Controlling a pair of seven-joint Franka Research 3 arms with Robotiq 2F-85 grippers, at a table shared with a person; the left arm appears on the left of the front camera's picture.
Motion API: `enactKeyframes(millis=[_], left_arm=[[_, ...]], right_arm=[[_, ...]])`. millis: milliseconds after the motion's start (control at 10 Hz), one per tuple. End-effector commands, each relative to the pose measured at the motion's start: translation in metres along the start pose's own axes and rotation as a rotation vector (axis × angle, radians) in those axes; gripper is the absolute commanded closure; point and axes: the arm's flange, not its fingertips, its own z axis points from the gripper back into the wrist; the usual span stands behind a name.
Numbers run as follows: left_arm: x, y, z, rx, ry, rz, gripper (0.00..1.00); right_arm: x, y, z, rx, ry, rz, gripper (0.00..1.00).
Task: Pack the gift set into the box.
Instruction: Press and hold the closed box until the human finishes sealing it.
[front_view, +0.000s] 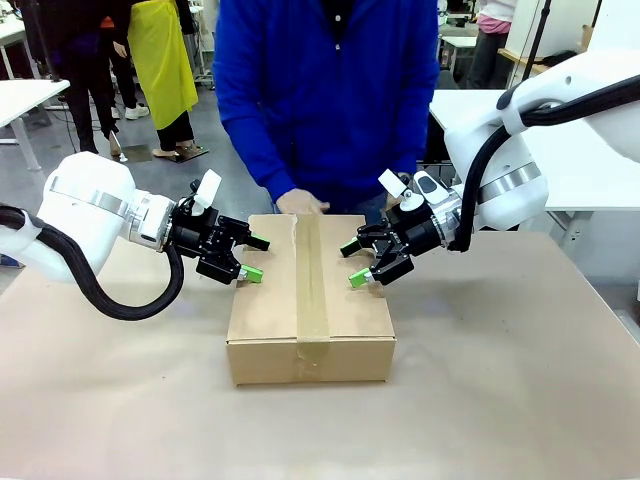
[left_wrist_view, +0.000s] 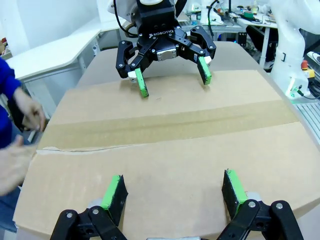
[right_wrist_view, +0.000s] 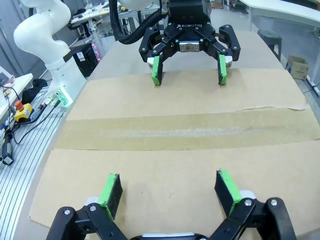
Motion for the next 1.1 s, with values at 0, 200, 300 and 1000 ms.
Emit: enactKeyframes(millis=[0,200,300,1000], left_arm=[[-0.003,-0.002,0.0,-0.002,0.0,-0.002,0.0],[-0.003,-0.002,0.0,-0.002,0.0,-0.002,0.0],[-0.003,-0.002,0.0,-0.002,0.0,-0.002,0.0],[0.037,-0.06,0.157,-0.056,-0.384,0.072,0.0]], right_arm=[[-0.003,0.002,0.0,0.002,0.007,-0.005,0.0],[-0.003,0.002,0.0,0.002,0.007,-0.005,0.0],[-0.003,0.002,0.0,0.002,0.007,-0.005,0.0],[0.008,0.084,0.175,-0.182,-0.449,-0.028,0.0]])
